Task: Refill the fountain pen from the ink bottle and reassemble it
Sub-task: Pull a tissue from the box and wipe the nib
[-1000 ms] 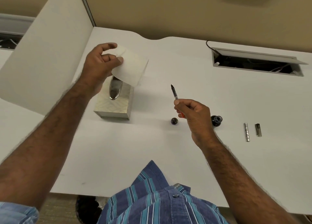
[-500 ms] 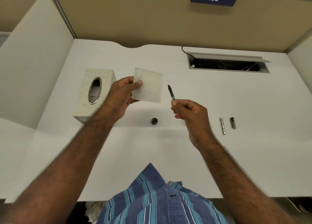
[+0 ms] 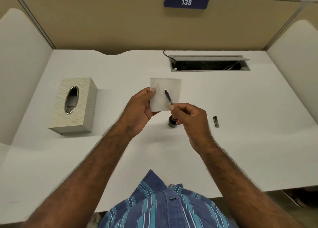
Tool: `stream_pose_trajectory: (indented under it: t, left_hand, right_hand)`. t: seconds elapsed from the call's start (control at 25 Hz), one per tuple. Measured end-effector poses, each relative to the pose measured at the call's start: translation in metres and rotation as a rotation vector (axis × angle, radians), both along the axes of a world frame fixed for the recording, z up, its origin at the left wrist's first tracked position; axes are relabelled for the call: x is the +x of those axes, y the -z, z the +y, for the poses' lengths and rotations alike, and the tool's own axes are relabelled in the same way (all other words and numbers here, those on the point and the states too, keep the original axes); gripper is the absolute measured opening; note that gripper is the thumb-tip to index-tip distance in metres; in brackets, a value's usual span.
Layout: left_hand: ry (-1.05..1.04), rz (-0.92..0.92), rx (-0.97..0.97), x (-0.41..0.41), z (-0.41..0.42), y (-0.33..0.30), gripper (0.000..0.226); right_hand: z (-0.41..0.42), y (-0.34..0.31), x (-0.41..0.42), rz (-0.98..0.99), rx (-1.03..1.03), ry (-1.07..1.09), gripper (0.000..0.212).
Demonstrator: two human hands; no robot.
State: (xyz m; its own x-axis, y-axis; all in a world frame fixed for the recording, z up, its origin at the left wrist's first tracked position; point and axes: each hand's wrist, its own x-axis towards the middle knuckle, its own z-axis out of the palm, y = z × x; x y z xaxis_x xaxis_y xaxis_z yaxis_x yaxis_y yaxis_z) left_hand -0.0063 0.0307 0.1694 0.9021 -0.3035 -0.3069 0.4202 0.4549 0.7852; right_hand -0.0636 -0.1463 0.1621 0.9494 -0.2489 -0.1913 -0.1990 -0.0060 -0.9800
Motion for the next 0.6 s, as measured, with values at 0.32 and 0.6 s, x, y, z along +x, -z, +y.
stream_pose_trajectory:
  t: [0.32,0.6]
  left_hand:
    - [0.002,0.135,-0.325,-0.002,-0.026,-0.007,0.038]
    - [0.023,-0.001,-0.122,0.000,-0.034,-0.015,0.036]
  right_hand:
    - [-0.021,0.000,0.009,-0.052,0.032,0.017,0.014]
    - [-0.016,-0.002,0.013,-0.054,-0.004,-0.024,0.011]
